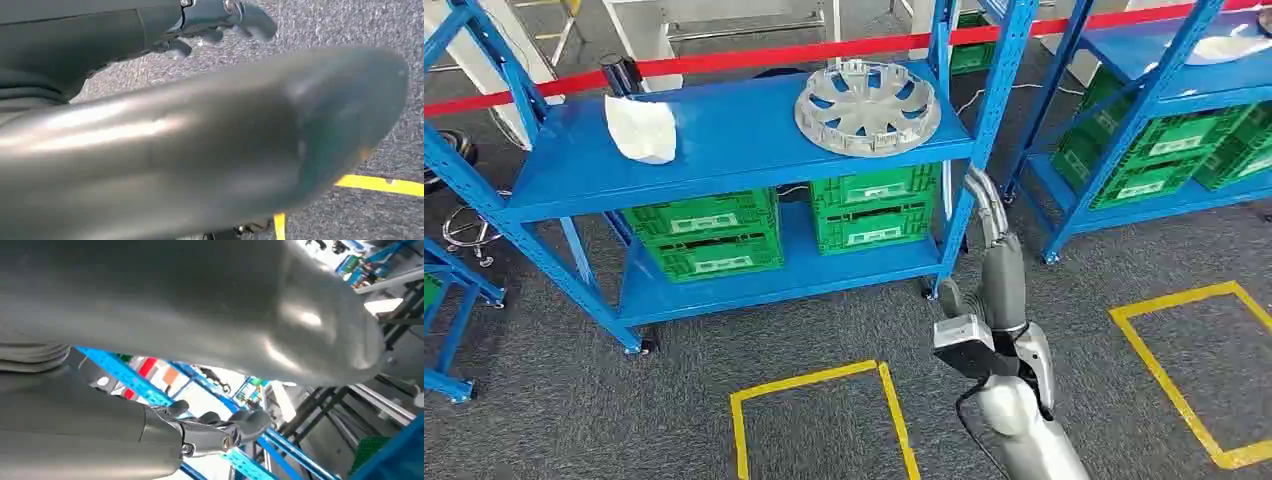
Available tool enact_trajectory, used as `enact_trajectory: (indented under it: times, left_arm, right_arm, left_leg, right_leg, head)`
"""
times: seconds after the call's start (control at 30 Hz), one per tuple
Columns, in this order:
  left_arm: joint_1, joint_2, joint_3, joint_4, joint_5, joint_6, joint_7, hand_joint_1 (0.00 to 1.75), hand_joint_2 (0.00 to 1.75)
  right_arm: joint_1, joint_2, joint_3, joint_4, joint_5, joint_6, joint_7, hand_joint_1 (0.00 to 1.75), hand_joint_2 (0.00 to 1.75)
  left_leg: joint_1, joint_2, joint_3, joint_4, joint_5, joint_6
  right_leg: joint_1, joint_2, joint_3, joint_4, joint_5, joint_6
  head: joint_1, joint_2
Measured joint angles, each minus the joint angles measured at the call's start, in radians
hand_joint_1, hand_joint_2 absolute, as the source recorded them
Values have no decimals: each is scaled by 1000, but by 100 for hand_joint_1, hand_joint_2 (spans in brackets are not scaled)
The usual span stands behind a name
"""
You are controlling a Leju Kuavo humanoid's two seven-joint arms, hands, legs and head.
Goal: Take the parts from the cabinet and place them on the table.
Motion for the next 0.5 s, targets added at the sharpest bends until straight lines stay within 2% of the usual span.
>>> enact_trajectory:
  times: [0.03, 0.07, 0.1, 0.13, 0.17, 0.2, 0.23, 0.27, 0.3, 0.37, 0.4, 0.43, 0.5]
  left_arm:
    - [-1, 0, 0, 0, 0, 0, 0, 0, 0]
    - [-1, 0, 0, 0, 0, 0, 1, 0, 0]
    - [-4, -2, 0, 0, 0, 0, 1, 0, 0]
    - [-7, -3, 0, 0, -1, 0, 3, 0, 0]
    - [-8, -3, 0, 0, -2, 0, 5, 0, 0]
    - [-8, -3, 0, 0, -3, 0, 9, 0, 0]
    - [-7, -4, 0, 1, -3, 0, 11, 0, 0]
    - [-5, -4, 0, 2, -5, 0, 13, 0, 0]
    - [-4, -4, 0, 2, -5, 0, 13, 0, 0]
    - [-5, -4, 0, 2, -6, 0, 13, 0, 0]
    - [-5, -3, 0, 2, -6, 0, 12, 0, 0]
    - [-7, -3, 0, 2, -6, 0, 11, 0, 0]
    - [-8, -3, 1, 2, -6, -1, 8, 0, 0]
  right_arm:
    - [-1, 0, 0, -2, 0, 2, 0, 0, 0]
    - [-1, 2, 0, -5, 2, 7, 1, 0, 0]
    - [-1, 2, 0, -9, 2, 11, 1, 0, 0]
    - [0, 3, 0, -11, 5, 12, 2, 0, 0]
    - [2, 3, 0, -11, 9, 14, 5, 0, 0]
    - [4, 3, 0, -11, 12, 15, 8, 0, 0]
    - [5, 3, 0, -11, 16, 15, 12, 0, 0]
    - [6, 3, 0, -11, 17, 15, 14, 0, 0]
    - [5, 3, 0, -11, 17, 15, 15, 0, 0]
    - [6, 3, 0, -12, 17, 16, 15, 0, 0]
    - [8, 3, 0, -15, 15, 21, 15, 0, 0]
    - [10, 3, 0, -17, 12, 24, 14, 0, 0]
    - [17, 3, -1, -20, 7, 30, 14, 0, 0]
  left_leg:
    - [2, -3, 3, -2, -3, -7]
    - [3, 10, 8, 6, -9, -12]
    - [1, 43, -8, 42, -20, -16]
    - [1, 61, -46, 109, -46, -18]
    - [1, 69, -99, 197, -78, -20]
    - [1, 71, -152, 277, -99, -20]
    - [1, 71, -190, 323, -98, -19]
    - [1, 71, -203, 319, -70, -16]
    - [0, 72, -194, 273, -24, -12]
    - [-3, 77, -133, 106, 89, 2]
    - [-10, 91, -111, 55, 99, 9]
    - [-17, 95, -101, 33, 87, 11]
    - [-19, 90, -103, 36, 80, 16]
  right_leg:
    - [0, -2, 2, -2, -1, -9]
    - [-4, -8, 10, -6, -3, -16]
    - [-4, -12, 17, -6, -8, -24]
    - [-3, -19, 23, -6, -13, -31]
    - [0, -25, 28, -6, -18, -35]
    - [1, -30, 34, -6, -25, -37]
    - [3, -34, 40, -6, -31, -38]
    - [4, -35, 49, -6, -37, -38]
    - [4, -36, 58, -6, -43, -37]
    - [5, -39, 80, -6, -57, -33]
    - [4, -40, 79, -8, -64, -28]
    - [10, -39, 81, -6, -69, -18]
    - [8, -43, 82, -16, -69, -8]
  head:
    - [1, 0]
    - [1, 0]
    - [-6, 0]
    - [-7, 0]
    - [-8, 0]
    - [-7, 0]
    - [-8, 0]
    - [-7, 0]
    - [-7, 0]
    - [-8, 0]
    - [-7, 0]
    - [-10, 0]
    - [-9, 0]
